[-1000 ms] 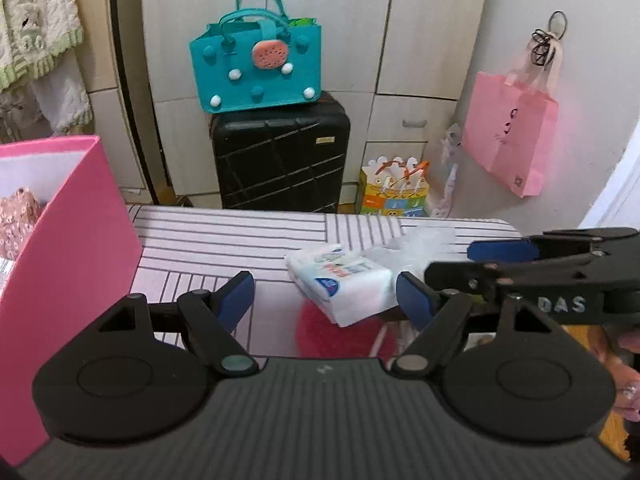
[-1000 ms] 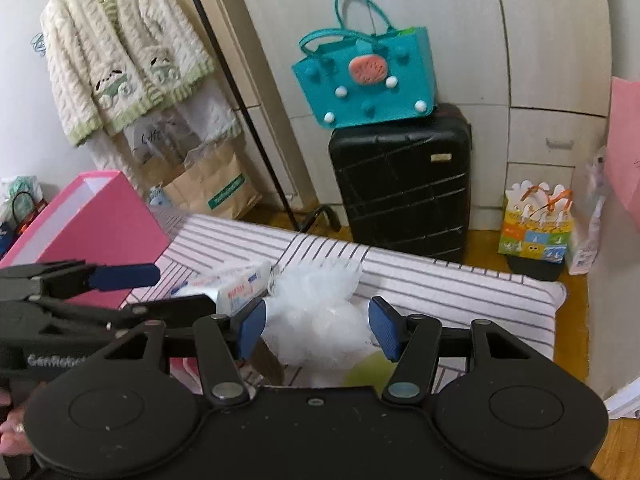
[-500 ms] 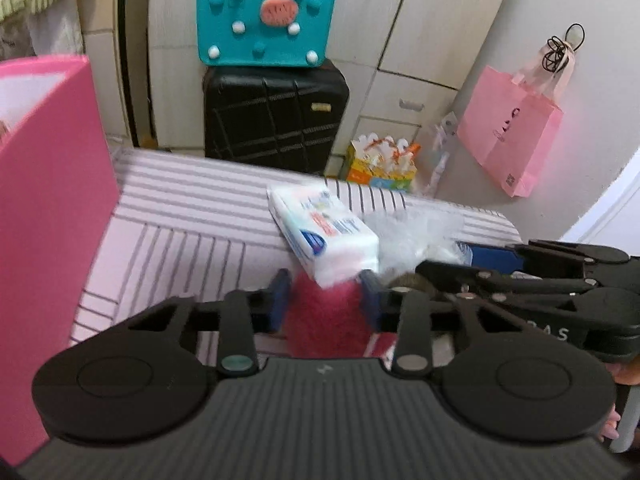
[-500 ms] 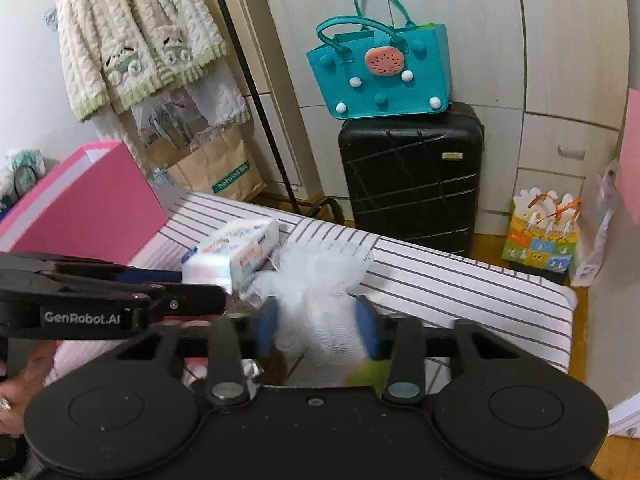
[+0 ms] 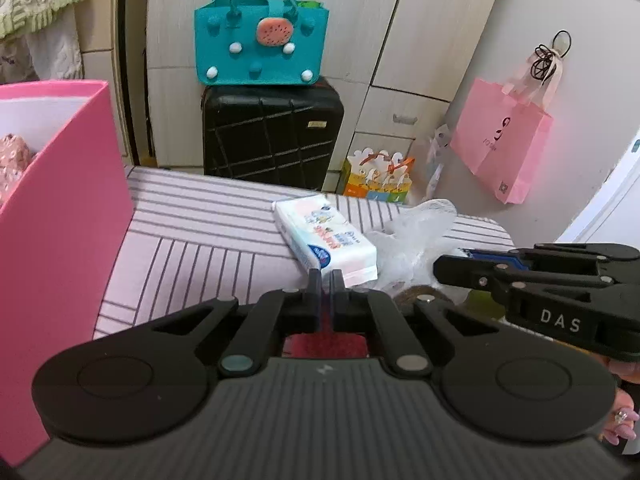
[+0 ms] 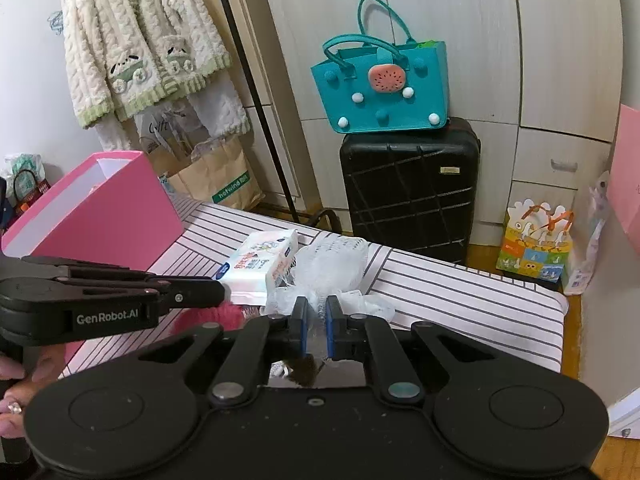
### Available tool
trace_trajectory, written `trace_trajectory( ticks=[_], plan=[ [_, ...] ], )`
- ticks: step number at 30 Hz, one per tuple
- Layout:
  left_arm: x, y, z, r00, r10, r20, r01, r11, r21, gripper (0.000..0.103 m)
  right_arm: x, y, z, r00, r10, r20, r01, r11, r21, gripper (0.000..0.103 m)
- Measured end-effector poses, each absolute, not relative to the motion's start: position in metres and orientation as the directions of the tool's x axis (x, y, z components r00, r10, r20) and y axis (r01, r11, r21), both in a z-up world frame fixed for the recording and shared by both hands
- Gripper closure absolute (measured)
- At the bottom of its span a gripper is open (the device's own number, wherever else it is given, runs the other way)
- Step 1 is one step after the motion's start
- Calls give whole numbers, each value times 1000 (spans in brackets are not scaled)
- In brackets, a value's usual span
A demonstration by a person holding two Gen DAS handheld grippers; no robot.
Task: Organize soft objects
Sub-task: 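Grasp the white tissue packet with the left gripper while the right gripper lifts the plastic bag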
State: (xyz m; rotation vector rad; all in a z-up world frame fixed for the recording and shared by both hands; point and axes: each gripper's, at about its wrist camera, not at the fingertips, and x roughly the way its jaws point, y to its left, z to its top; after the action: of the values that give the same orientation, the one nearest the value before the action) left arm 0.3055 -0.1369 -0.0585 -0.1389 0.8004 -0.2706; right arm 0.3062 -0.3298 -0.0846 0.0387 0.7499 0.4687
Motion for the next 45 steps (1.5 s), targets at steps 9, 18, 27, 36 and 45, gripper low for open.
trace_trajectory(
  ticks=[9,18,27,36,45],
  plan=[
    [309,-133,-56,659,-316,-683,166,946,-277,57,309,-343,-86,690,338,-640,-304,938,168,92],
    [333,-144,-52,714,-206,-669,73,973,-221,45,320,-346,-87,677,362,-641,-299,931,210,79],
    [353,-149,-68,698,-140,-702,14,983,-181,45,330,-339,-92,651,397,-647,-332,915,228,41],
    [362,-162,-79,661,-149,-735,30,984,-173,43,337,-339,-101,657,379,-652,-325,922,208,41],
    [362,-168,-83,665,-141,-734,44,988,-150,49,330,-337,-103,679,346,-648,-348,928,132,73]
  ],
)
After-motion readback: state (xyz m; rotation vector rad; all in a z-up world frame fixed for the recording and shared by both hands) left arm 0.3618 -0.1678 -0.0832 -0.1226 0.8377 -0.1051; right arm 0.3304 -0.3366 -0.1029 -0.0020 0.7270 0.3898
